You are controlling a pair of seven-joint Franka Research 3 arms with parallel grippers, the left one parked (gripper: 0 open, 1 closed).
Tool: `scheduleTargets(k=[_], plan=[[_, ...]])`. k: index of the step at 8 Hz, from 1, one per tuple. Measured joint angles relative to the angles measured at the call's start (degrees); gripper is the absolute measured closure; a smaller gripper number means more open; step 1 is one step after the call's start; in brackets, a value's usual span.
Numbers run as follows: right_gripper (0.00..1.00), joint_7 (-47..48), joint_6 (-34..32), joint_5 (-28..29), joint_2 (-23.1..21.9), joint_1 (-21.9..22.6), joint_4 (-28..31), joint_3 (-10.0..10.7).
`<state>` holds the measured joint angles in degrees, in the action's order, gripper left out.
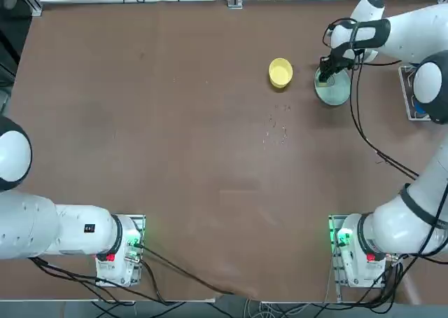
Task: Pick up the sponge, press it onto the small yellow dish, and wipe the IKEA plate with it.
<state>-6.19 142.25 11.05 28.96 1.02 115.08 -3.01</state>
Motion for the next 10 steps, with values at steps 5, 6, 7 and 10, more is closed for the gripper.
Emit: scheduleTargets(k=[5,6,7,10], plan=[[0.88,0.3,0.2,3.1,-3.5,0.5,5.5,-0.5],[0.88,0.4,0.2,3.2,-4.6,0.5,7.0,-0.5],[0.88,0.4,0.2,3.2,-5.6,0.4,8.4,-0.4],[0.88,0.4,0.2,3.2,-8.1,-0.7,12.2,-0.2]])
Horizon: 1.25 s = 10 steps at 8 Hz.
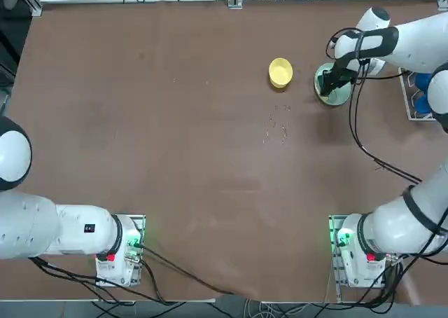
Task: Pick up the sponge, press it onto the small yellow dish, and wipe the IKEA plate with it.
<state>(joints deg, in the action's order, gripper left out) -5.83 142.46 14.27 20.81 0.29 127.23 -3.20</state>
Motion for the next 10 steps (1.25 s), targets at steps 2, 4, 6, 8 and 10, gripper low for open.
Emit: scheduleTargets(k=[2,4,6,8,10], plan=[[0.88,-0.6,0.0,0.0,-0.6,-1.3,1.2,0.0],[0.88,-3.2,0.0,0.0,-0.7,-2.7,1.6,0.0],[0.88,-7.9,-0.1,0.0,-0.7,-5.3,1.7,0.1],[0.88,-11.8,-0.1,0.0,-0.6,-7.8,1.4,0.1],[0.88,-13.5,-0.1,0.0,0.5,-8.5,-0.4,0.1]])
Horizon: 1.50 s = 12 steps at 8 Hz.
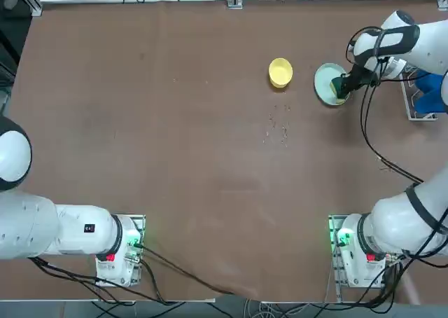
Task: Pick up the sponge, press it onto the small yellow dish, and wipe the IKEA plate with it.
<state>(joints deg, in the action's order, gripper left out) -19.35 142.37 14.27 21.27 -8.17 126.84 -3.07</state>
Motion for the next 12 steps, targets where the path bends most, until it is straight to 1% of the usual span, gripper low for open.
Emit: scheduleTargets(k=[4,6,9,12], plan=[[0.88,-0.7,-1.6,0.1,4.6,0.7,-7.3,-0.5],[0.88,0.9,-1.6,1.7,5.9,3.4,-9.4,-0.7],[0.88,4.7,-1.4,3.8,6.1,7.7,-10.1,-0.7],[0.88,7.3,-1.8,3.9,4.5,8.5,-10.3,-0.7]])
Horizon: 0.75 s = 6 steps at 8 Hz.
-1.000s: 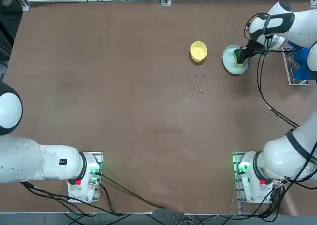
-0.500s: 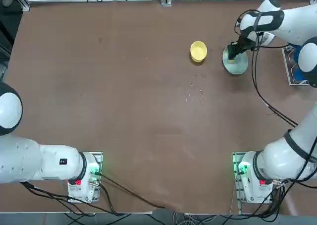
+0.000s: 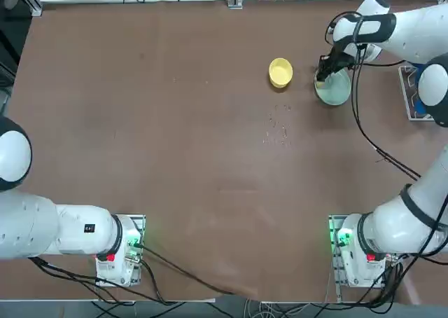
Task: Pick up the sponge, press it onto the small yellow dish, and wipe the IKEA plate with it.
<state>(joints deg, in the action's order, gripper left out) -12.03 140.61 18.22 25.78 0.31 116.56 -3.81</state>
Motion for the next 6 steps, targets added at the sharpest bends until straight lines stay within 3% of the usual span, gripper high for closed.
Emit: scheduleTargets(k=[4,6], plan=[[0.88,2.8,-4.5,0.1,-5.3,0.6,1.0,0.0],[0.88,5.5,-6.1,0.1,-8.5,3.7,3.0,-0.2]])
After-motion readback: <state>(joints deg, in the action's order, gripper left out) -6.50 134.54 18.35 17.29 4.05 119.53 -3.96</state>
